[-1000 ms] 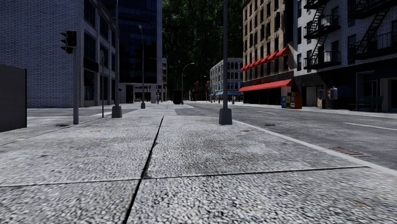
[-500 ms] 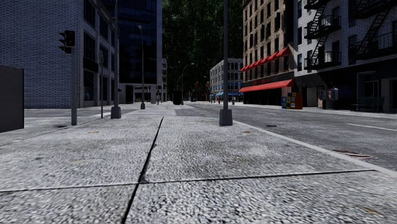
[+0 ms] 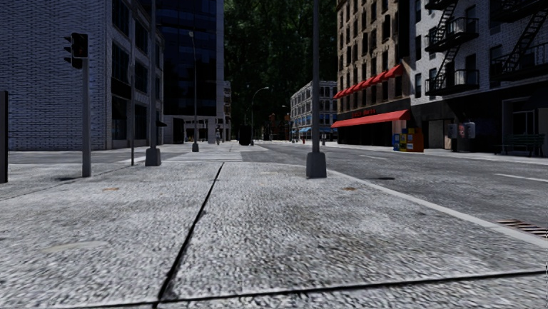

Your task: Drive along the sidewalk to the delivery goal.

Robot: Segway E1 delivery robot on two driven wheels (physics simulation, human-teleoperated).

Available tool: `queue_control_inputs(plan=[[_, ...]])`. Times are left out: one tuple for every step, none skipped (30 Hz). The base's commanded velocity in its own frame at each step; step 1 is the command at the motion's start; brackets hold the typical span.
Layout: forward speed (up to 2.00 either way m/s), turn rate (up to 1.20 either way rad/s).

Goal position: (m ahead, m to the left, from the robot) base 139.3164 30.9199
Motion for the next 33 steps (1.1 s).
queue_control_inputs(plan=[[2.00,0.23],[2.00,0.25],[2.00,0.25],[2.00,0.30],[2.00,0.35],[2.00,0.38],[2.00,0.39],[2.00,0.39],[2.00,0.39],[2.00,0.39],[2.00,0.39],[2.00,0.39],[2.00,0.39],[2.00,0.39],[2.00,0.39],[2.00,0.39],[2.00,0.39],[2.00,0.39],[2.00,0.39],[2.00,0.39],[2.00,0.39],[2.00,0.39],[2.00,0.39],[2.00,0.39],[2.00,0.39],[2.00,0.39],[2.00,0.39],[2.00,0.39],[2.00,0.39],[2.00,0.39],[2.00,0.39],[2.00,0.39],[2.00,0.39]])
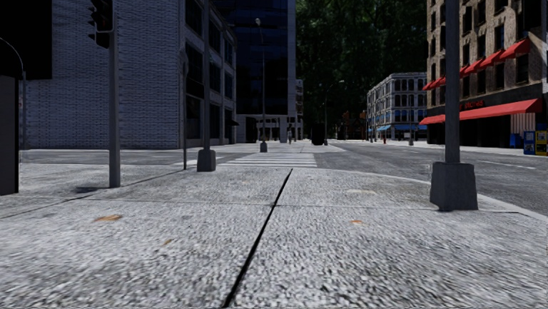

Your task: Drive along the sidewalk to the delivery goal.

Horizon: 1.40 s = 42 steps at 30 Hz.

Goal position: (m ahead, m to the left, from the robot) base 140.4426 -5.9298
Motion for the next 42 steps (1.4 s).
queue_control_inputs(plan=[[2.00,0.38],[2.00,0.34],[2.00,0.22],[2.00,0.00],[2.00,0.00],[2.00,0.00],[2.00,0.00],[2.00,0.00],[2.00,0.00],[2.00,0.00],[2.00,0.00],[2.00,0.00],[2.00,0.00],[2.00,0.00],[2.00,0.00],[2.00,0.00],[2.00,0.00],[2.00,0.00],[2.00,0.00],[2.00,0.00],[2.00,0.00],[2.00,0.00],[2.00,0.00],[2.00,0.00],[2.00,0.00],[2.00,0.00],[2.00,0.00],[2.00,0.00],[2.00,0.00],[2.00,0.00],[2.00,0.00],[2.00,0.00],[2.00,0.00],[2.00,0.00],[2.00,0.00],[2.00,0.00],[2.00,0.00],[2.00,0.00],[2.00,0.00],[2.00,0.00],[2.00,0.00],[2.00,0.00]])
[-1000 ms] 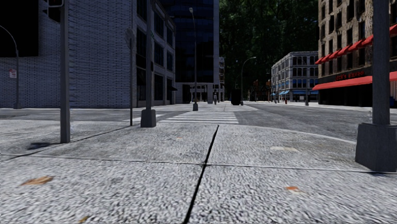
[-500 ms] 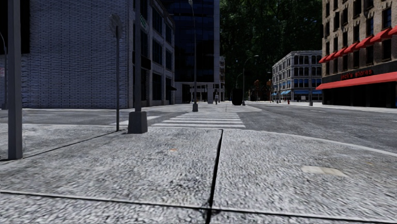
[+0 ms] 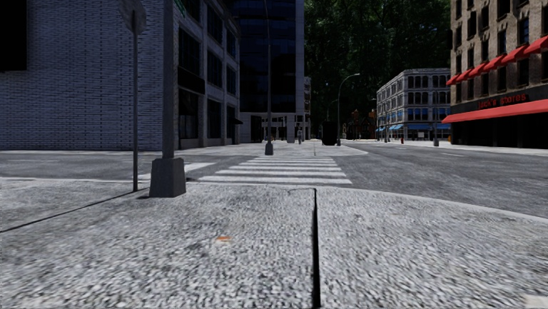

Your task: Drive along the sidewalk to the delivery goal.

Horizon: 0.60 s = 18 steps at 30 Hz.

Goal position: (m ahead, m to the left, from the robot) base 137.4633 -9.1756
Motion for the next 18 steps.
queue_control_inputs(plan=[[2.00,0.00],[2.00,0.00],[2.00,0.00],[2.00,0.00],[2.00,0.00],[2.00,0.00],[2.00,0.00],[2.00,0.00],[2.00,0.00],[2.00,0.00],[2.00,0.00],[2.00,0.00],[2.00,0.00],[2.00,0.00],[2.00,0.00],[2.00,0.00],[2.00,0.00],[2.00,0.00]])
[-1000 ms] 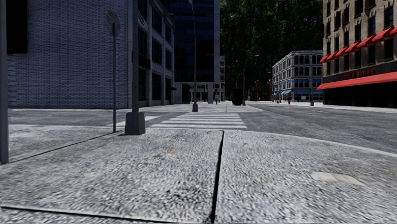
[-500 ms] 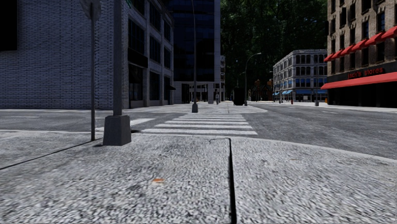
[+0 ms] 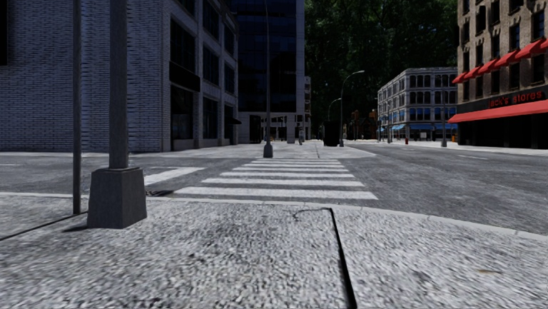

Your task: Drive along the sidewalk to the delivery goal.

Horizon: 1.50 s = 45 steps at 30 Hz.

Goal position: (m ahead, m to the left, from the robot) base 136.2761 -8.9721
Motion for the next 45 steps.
queue_control_inputs(plan=[[2.00,0.00],[2.00,-0.02],[2.00,-0.09],[2.00,-0.11],[2.00,-0.11],[2.00,-0.12],[2.00,-0.16],[2.00,-0.21],[2.00,-0.24],[2.00,-0.25],[2.00,-0.25],[2.00,-0.25],[2.00,-0.26],[2.00,-0.28],[2.00,-0.32],[2.00,-0.32],[2.00,-0.36],[2.00,-0.37],[2.00,-0.38],[2.00,-0.38],[2.00,-0.38],[2.00,-0.38],[2.00,-0.38],[2.00,-0.38],[2.00,-0.38],[2.00,-0.27],[2.00,-0.12],[2.00,-0.08],[2.00,-0.08],[2.00,-0.05],[2.00,0.00],[2.00,0.00],[2.00,0.00],[2.00,0.00],[2.00,0.00],[2.00,0.00],[2.00,0.00],[1.96,0.00],[1.87,0.00],[1.68,0.00],[1.60,0.00],[1.53,0.00],[1.53,0.00],[1.50,0.00],[1.49,0.00]])
